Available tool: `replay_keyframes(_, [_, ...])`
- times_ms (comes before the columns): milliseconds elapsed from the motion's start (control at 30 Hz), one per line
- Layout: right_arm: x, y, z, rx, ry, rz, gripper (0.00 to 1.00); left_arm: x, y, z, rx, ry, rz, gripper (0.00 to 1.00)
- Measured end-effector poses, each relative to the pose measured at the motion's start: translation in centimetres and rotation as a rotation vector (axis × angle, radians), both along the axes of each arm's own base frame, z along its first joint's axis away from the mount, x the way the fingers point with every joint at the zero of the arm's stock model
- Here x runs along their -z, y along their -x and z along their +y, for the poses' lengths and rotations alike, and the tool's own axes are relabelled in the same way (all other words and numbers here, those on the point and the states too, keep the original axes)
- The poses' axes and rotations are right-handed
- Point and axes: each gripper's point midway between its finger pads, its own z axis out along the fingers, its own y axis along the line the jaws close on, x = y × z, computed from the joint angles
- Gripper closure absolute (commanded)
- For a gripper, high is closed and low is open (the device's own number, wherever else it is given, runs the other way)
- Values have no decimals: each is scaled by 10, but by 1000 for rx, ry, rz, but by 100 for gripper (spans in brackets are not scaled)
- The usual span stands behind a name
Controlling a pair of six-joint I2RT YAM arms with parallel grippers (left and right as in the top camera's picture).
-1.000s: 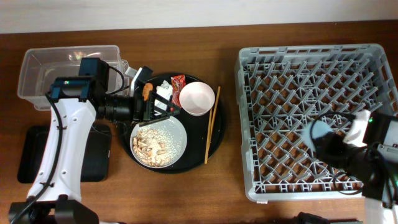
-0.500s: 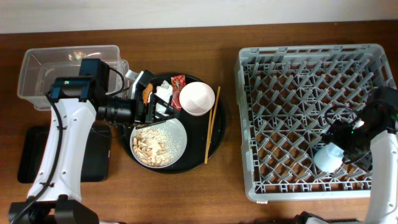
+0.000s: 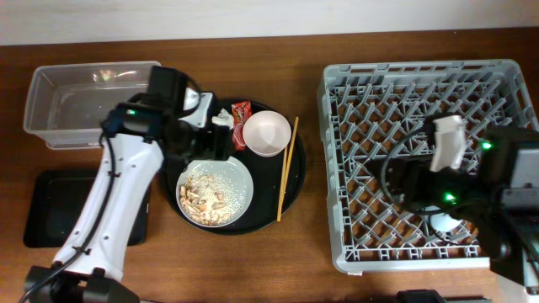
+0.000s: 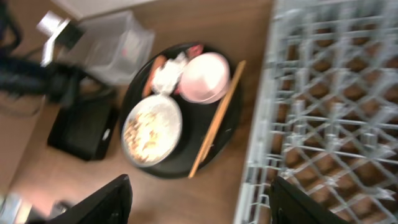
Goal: Sort waste into correct bins and load items into the dishwasher rack
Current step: 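Reach the right gripper to the pink bowl and grasp it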
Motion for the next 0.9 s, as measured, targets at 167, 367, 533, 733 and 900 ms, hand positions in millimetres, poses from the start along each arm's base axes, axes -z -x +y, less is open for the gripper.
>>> replay_keyframes(167, [24,-28,56,-117,35,66,41,3,-2,4,-80,-78,-5,26])
replay_keyframes(367, [131,-141,112,8,187,149,45,-77,33,80,-293,-129,-108,1])
replay_keyframes(533, [238,-192,130,106,180,267,53,-104,53,88,-316,-136,-184,1])
replay_keyframes(733, [273,-193,134,140,162,345,80,-103,52,89,-319,-142,-183,1])
replay_keyframes(900, [275,-190,133,163,154,369,96,-103,52,89,-319,-142,-183,1])
